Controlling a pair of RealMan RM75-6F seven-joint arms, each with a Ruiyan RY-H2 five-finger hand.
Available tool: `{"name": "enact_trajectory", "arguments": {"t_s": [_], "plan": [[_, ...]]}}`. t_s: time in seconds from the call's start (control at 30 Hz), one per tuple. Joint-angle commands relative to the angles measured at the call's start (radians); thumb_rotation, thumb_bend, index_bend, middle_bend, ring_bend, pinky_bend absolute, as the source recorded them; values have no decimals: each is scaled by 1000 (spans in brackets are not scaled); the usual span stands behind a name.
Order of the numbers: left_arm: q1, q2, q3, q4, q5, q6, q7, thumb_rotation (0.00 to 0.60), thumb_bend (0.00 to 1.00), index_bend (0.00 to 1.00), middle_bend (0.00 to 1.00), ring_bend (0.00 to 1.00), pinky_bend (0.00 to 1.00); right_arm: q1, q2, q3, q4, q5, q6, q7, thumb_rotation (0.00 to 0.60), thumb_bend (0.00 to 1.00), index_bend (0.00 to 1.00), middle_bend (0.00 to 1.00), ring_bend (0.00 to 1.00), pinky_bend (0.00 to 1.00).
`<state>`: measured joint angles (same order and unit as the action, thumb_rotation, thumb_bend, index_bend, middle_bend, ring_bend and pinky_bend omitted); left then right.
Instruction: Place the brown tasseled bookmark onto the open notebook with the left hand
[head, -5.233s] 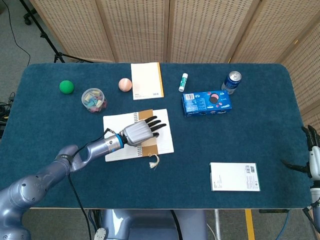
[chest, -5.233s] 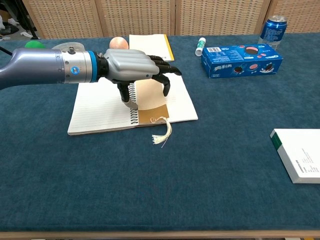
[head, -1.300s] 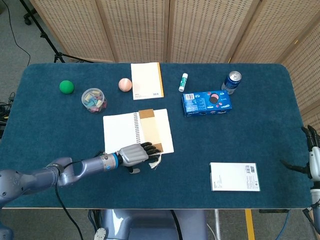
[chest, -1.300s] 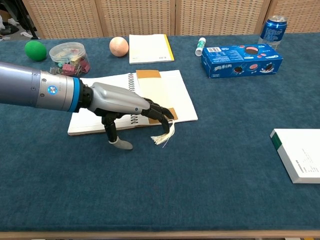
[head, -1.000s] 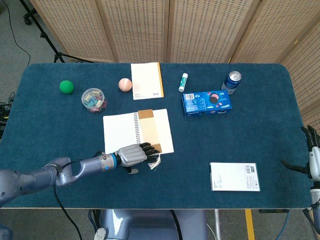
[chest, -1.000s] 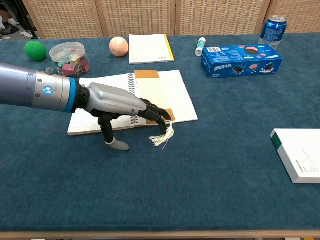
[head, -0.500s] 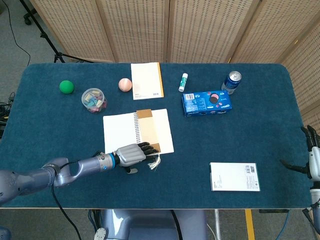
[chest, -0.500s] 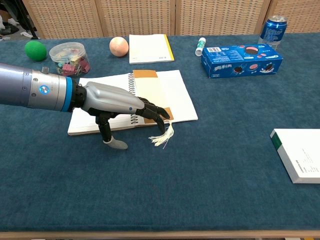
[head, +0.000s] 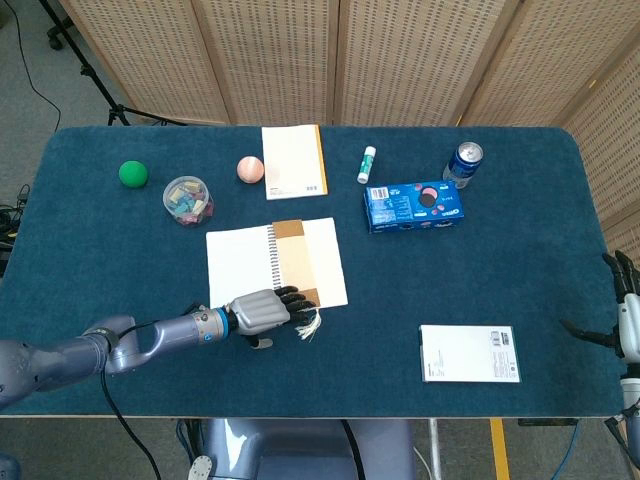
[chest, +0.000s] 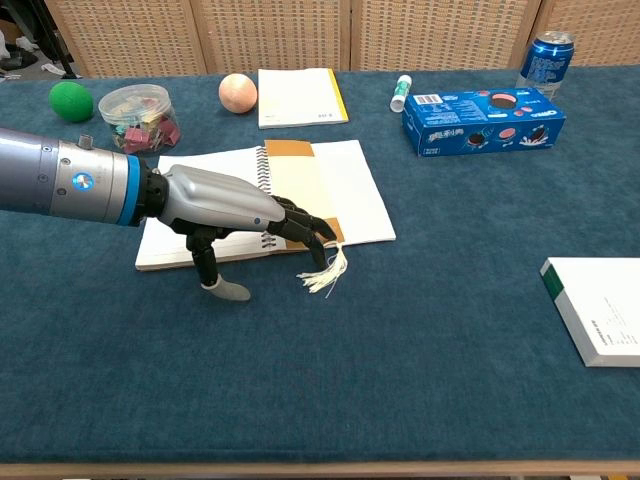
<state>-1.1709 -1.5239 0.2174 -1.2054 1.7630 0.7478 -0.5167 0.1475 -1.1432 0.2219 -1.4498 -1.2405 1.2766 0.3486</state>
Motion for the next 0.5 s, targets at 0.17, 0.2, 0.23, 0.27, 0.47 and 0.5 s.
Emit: {"name": "enact_trajectory", "arguments": {"t_s": [0.17,0.2,0.23,0.27,0.47,0.5], "plan": [[4,4,-3,-1,-1,10,0,600,342,178,0,0,0,0,0,0,-1,0,0,-2,600,0,0,0,0,0],[5,4,-3,-1,-1,10,0,600,342,178,0,0,0,0,0,0,-1,0,0,-2,600,0,0,0,0,0],[5,5,-3,-2,-1,12,-1,600,342,178,0,0,0,0,-1,0,0,0,0,-3,600,0,0,0,0,0],[6,6,-3,-3,-2,12,-1,600,342,178,0,0,0,0,-1,-1,-1,0,0,-3,600,0,0,0,0,0],[10,15,-4,-15,2,27,-3,600,342,178,0,0,0,-1,0,-1,-3,-2,3,-4,600,0,0,0,0,0],[11,18,-4,-18,3,30,-2,600,342,178,0,0,0,-1,0,-1,-4,-2,3,-5,600,0,0,0,0,0]]}}
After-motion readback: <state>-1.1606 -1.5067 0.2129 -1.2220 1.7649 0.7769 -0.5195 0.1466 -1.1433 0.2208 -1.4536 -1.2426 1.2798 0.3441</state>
